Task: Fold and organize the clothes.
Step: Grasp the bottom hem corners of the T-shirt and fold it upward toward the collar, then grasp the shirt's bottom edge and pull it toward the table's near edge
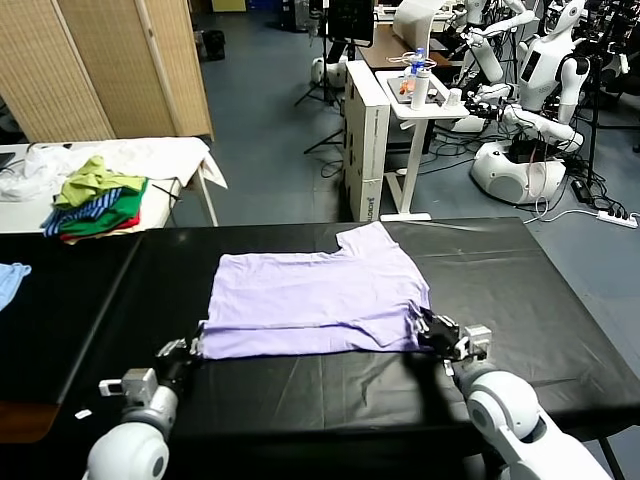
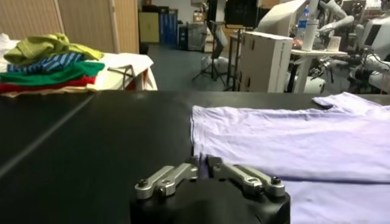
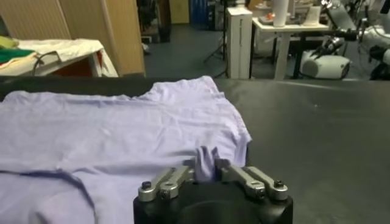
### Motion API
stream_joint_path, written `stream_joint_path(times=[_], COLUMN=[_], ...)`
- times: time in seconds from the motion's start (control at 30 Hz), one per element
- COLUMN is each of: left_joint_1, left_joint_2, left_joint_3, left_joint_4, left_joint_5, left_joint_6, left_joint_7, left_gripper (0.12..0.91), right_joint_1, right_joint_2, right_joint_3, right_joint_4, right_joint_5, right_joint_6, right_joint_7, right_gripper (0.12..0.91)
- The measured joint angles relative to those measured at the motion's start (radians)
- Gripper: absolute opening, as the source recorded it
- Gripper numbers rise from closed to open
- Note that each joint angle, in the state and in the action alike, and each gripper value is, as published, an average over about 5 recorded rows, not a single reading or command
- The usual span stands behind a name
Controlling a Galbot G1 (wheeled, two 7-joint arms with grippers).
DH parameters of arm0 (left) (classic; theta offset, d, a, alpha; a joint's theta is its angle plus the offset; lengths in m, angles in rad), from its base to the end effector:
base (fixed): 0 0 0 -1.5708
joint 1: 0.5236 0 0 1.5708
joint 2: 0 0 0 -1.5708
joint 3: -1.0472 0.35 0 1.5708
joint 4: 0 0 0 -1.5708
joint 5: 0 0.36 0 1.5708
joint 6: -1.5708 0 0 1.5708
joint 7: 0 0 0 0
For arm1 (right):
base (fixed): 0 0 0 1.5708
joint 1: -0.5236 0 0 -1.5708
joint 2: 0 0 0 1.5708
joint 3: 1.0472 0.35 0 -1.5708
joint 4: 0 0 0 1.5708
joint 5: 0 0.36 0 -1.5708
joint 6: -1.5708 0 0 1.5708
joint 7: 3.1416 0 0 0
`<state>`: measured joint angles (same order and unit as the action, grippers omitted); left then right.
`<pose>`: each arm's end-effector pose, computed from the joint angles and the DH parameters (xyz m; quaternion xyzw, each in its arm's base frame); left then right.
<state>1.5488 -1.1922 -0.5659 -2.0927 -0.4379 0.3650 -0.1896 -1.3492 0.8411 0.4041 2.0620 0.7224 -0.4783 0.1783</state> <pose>0.1995 0.0753 -0.2846 0.0112 -0.9826 0.0114 0.1851 0.2535 -0.0919 -0.2461 0.1192 -0.9644 0.0280 0.2344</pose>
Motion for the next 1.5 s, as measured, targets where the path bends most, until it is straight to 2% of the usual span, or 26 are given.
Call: stream_joint_path(times=[0.13,0.23,0.37,0.5,0.6,0.77,0.83,0.87,0.97,1.1,1.2,1.5], left_joint_1=[0.05,0.074,0.084,0.08,0.075,0.073,0.073,0.073,0.076,0.082,0.091,0.169], left_joint_2=[-0.014,-0.025,-0.03,-0.031,-0.033,-0.034,-0.035,-0.036,-0.037,-0.038,-0.038,-0.028], left_joint_3=[-0.006,-0.006,-0.003,-0.002,-0.002,-0.001,-0.001,-0.001,0.001,0.002,0.0,-0.028], left_joint_4=[-0.03,-0.035,-0.029,-0.017,-0.007,0.008,0.011,0.012,0.013,0.007,-0.007,-0.065], left_joint_5=[-0.006,-0.008,-0.007,-0.006,-0.006,-0.006,-0.006,-0.006,-0.006,-0.005,0.0,0.035], left_joint_6=[0.001,0.0,-0.001,-0.002,-0.003,-0.005,-0.005,-0.005,-0.006,-0.008,-0.009,-0.005], left_joint_7=[0.005,0.009,0.012,0.012,0.012,0.014,0.014,0.014,0.016,0.018,0.019,0.01], left_gripper=[0.875,0.903,0.899,0.811,0.76,0.737,0.693,0.657,0.498,0.247,0.15,0.145], right_joint_1=[-0.04,-0.059,-0.065,-0.066,-0.07,-0.088,-0.095,-0.099,-0.11,-0.128,-0.142,-0.195], right_joint_2=[0.001,0.005,0.011,0.016,0.016,0.018,0.019,0.02,0.02,0.017,0.013,-0.016], right_joint_3=[0.022,0.028,0.021,0.011,0.01,0.016,0.02,0.021,0.026,0.031,0.031,0.03], right_joint_4=[-0.001,-0.007,-0.019,-0.025,-0.025,-0.02,-0.016,-0.014,-0.005,0.011,0.024,0.08], right_joint_5=[-0.016,-0.023,-0.028,-0.032,-0.032,-0.034,-0.036,-0.036,-0.037,-0.037,-0.036,-0.031], right_joint_6=[0.013,0.017,0.019,0.019,0.019,0.02,0.02,0.021,0.022,0.022,0.018,-0.036], right_joint_7=[-0.01,-0.015,-0.017,-0.018,-0.018,-0.017,-0.017,-0.017,-0.014,-0.01,-0.004,0.024], right_gripper=[0.808,0.758,0.742,0.731,0.656,0.388,0.297,0.25,0.181,0.154,0.147,0.143])
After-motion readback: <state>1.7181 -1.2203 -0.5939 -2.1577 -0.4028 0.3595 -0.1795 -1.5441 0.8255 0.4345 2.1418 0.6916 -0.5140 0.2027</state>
